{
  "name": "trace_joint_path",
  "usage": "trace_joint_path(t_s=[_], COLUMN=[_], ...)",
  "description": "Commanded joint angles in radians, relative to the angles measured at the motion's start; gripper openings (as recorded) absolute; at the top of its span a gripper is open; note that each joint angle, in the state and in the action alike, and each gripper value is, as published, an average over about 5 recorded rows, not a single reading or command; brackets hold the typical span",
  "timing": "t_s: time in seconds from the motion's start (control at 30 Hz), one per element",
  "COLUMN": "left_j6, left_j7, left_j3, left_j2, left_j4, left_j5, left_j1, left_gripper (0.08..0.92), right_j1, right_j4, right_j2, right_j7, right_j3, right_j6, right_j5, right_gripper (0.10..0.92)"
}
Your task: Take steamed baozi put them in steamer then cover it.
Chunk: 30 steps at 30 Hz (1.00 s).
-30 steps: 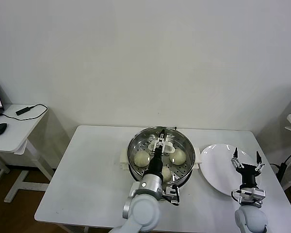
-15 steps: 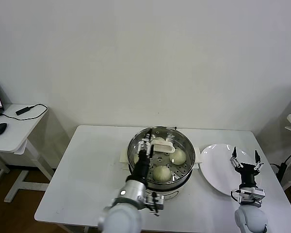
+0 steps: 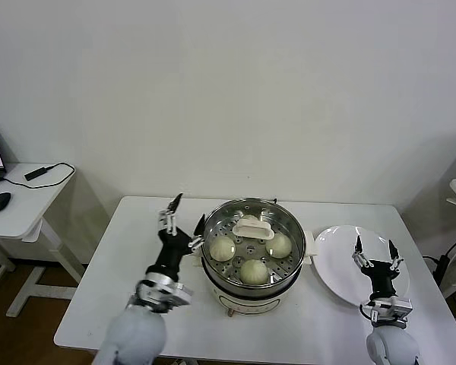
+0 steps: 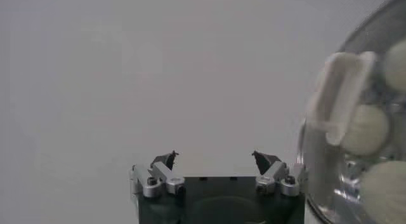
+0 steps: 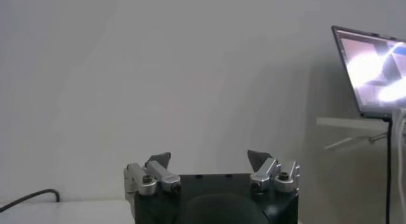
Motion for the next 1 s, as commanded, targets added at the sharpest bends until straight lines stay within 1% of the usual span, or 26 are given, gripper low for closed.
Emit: trace_joint_path(t_s=[0.03, 0.13, 0.43, 0.7, 1.0], left_j6=[-0.449, -0.477, -0.502, -0.502, -0.495], left_j7=[-0.092, -0.074, -0.034, -0.033, -0.035], left_j3=[-0.252, -0.257, -0.275, -0.272, -0.269], left_j2=[0.002, -0.005, -0.02, -0.024, -0.022], left_j4=[0.307, 0.331, 0.308, 0.294, 0.299], left_j5=[-0.702, -0.697, -0.695, -0.694, -0.692], left_j1=[0.043, 0.048, 0.115, 0.145, 0.146], left_gripper=[0.823, 0.823, 0.823, 0.823, 0.823], right_j1=[-0.033, -0.045, -0.083, -0.095, -0.087], right_j4=[0.019, 0.029, 0.052, 0.053, 0.046], right_j2=[-0.003, 0.005, 0.023, 0.029, 0.024], right_j7=[-0.027, -0.025, -0.026, -0.028, -0.032], right_j3=[-0.023, -0.028, -0.028, -0.009, -0.009], right_j6=[-0.009, -0.006, 0.013, 0.018, 0.017], right_j5=[0.025, 0.025, 0.016, 0.011, 0.008], right_gripper=[0.823, 0.823, 0.823, 0.823, 0.823])
